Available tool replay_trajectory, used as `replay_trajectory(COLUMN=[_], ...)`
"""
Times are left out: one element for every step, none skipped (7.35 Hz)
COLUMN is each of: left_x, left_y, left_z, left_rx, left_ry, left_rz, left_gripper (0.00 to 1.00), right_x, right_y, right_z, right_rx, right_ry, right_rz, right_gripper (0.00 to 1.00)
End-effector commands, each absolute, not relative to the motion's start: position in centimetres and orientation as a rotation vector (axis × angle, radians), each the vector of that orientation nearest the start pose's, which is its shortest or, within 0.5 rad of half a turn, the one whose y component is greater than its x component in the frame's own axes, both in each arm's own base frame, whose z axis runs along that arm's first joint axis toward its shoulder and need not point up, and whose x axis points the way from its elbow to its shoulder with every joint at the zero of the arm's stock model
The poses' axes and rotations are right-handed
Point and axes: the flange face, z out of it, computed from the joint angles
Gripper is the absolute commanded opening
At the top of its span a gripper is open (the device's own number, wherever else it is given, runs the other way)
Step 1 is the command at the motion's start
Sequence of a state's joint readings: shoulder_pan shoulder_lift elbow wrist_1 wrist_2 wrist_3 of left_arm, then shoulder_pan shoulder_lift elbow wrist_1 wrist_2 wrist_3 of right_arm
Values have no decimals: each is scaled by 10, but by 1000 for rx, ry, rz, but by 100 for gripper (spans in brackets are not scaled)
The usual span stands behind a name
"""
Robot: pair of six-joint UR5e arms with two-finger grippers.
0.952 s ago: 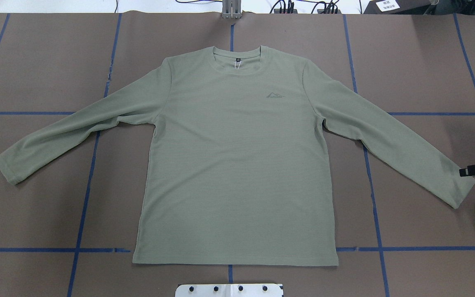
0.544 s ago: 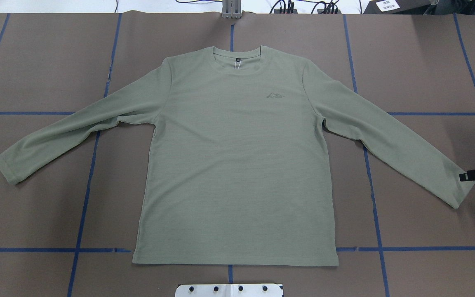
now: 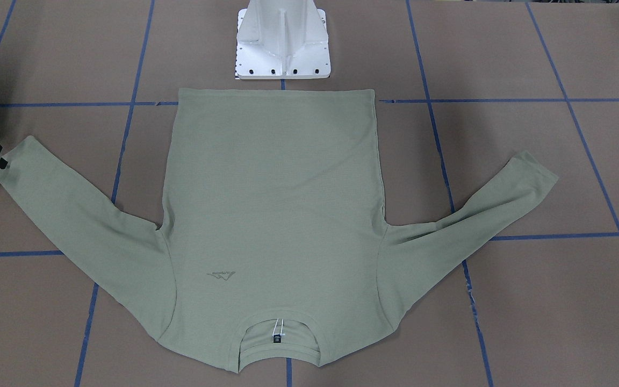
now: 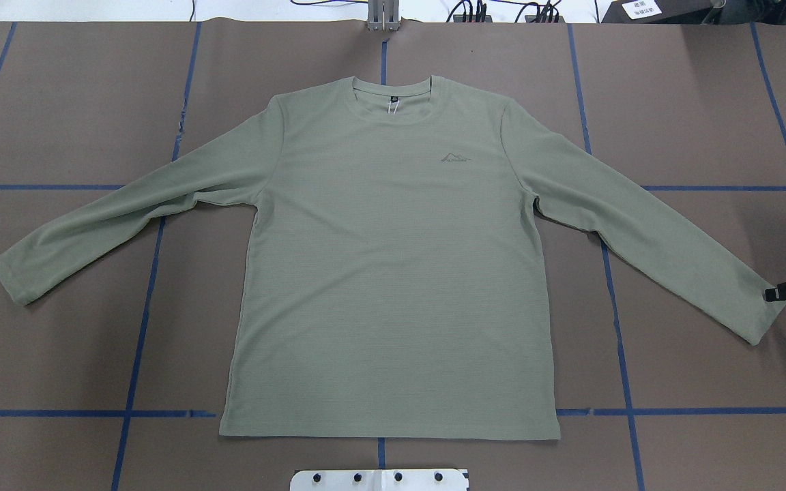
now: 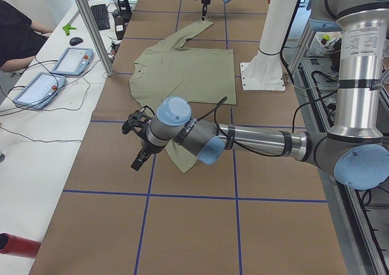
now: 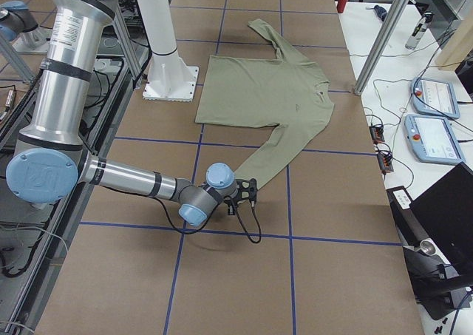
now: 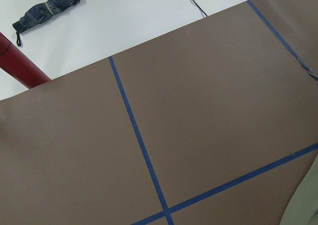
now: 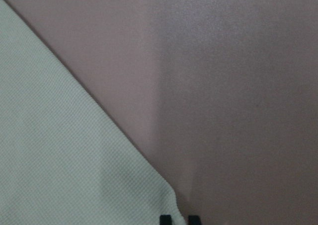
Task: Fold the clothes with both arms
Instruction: 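Grasp the sleeve cuff nearest the right gripper with the right gripper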
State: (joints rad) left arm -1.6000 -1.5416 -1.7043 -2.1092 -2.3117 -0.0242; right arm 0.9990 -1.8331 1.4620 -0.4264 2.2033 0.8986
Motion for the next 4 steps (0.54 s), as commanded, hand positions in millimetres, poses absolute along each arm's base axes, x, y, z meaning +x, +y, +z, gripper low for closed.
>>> replay_trajectory(left_x=[-81, -81, -81, -81], left_y=[-499, -499, -499, -500], left_z=[546, 546, 546, 547], left_rx=[612, 612, 612, 611], left_ry=[713, 713, 713, 713], left_rz=[188, 188, 188, 187], left_gripper=[100, 100, 100, 100], right_x=[-145, -146, -149, -148], right_y=[-363, -367, -372, -383], right_z=[698, 682, 663, 635], right_rx=[157, 174, 182, 164], right_ry=[-953, -971, -984, -962], right_rz=[52, 43, 38, 67], right_gripper=[0, 0, 0, 0])
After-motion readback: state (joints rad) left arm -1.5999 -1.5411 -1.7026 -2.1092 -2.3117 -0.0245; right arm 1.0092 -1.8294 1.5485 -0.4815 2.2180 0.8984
